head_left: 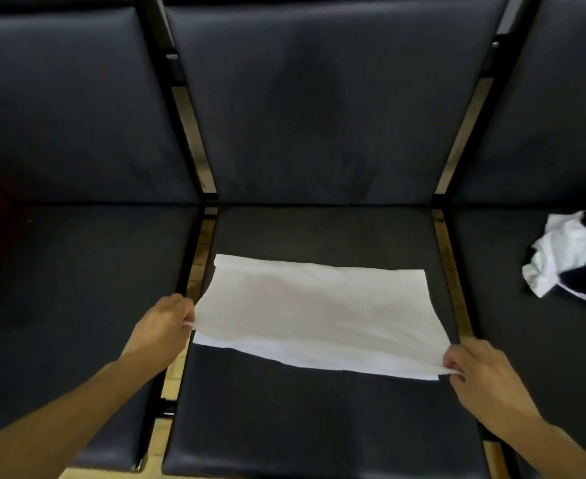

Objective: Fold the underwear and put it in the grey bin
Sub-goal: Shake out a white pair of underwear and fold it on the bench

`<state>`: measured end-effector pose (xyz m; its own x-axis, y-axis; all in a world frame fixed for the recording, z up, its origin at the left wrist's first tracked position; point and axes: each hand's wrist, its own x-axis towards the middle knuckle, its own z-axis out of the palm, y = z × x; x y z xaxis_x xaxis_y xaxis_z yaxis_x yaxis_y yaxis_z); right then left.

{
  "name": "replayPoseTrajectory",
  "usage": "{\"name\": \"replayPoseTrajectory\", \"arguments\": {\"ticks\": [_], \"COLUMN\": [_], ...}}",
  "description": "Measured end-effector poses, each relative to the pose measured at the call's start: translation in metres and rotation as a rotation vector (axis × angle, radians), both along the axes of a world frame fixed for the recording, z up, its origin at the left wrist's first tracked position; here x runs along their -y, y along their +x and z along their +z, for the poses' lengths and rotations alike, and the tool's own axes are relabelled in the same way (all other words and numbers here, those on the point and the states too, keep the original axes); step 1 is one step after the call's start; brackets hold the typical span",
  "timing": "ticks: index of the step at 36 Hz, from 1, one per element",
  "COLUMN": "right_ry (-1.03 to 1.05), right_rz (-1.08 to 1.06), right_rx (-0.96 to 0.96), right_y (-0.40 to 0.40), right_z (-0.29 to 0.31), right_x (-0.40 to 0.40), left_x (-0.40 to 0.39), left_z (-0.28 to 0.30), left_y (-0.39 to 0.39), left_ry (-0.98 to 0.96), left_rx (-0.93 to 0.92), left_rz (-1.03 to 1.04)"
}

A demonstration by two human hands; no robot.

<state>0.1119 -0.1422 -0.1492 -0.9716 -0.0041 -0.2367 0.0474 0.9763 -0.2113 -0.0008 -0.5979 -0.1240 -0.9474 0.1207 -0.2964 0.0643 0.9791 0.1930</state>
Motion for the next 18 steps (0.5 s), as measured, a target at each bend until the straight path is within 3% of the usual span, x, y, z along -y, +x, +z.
{"name": "replayPoseTrajectory", "arguments": {"ticks": [5,7,11,15,18], "right_ry": [0.124,0.115,0.171,0.147,0.038], "right_rz": [0.134,0.094,0.020,0.066,0.087], "right_rx": [0.164,0.222,0.144,0.017,-0.043], "right_y": [0.020,0.023,0.008,-0.042,-0.088], "right_z": [-0.007,-0.006,-0.007,-0.003,-0.012], "right_x": [0.016,0.019,0.023,0.051,0.083], "left_x": [-0.018,-0.036,-0.077,-0.127,-0.156], "left_z": [-0.011,-0.013,-0.009,-0.016,-0.026], "left_y": [0.026,0.033,0.042,0.044,0.042], "left_ry": [-0.329,-0.397,-0.335,-0.102,-0.118], "left_rx": [0.258,0.263,0.132,0.165,0.258], "left_rz": [-0.072,-0.031,-0.041,-0.080,-0.114]}}
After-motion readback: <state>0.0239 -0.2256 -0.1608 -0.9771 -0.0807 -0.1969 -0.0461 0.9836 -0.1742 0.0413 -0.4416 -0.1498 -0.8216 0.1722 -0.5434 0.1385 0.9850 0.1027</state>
